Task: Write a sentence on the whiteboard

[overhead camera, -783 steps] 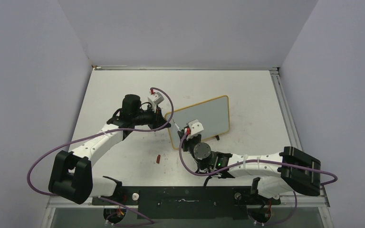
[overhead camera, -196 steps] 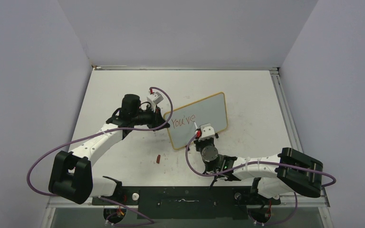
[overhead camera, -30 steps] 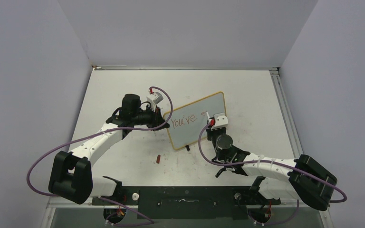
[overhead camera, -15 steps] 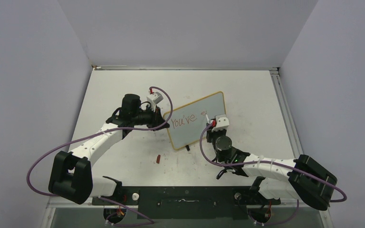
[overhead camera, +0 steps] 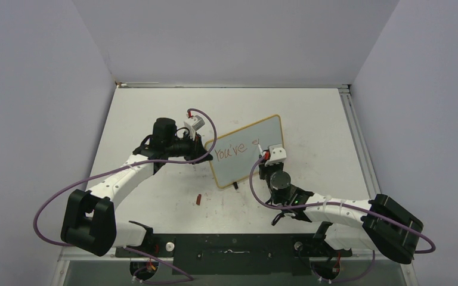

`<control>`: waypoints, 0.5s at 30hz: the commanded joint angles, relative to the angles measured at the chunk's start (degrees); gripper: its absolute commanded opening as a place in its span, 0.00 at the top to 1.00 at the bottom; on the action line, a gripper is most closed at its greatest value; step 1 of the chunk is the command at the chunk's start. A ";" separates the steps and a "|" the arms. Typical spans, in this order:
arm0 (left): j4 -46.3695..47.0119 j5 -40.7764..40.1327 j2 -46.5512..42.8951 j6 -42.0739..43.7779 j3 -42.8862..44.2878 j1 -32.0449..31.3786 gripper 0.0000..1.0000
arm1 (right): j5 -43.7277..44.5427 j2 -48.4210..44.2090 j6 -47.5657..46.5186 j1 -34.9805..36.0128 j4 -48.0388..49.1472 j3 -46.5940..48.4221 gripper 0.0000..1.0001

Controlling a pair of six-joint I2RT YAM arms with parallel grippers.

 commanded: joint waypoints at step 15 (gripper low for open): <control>-6.61 -5.99 0.92 2.40 -0.64 0.06 1.00 | 2.53 2.07 -3.95 -1.42 4.47 4.04 0.95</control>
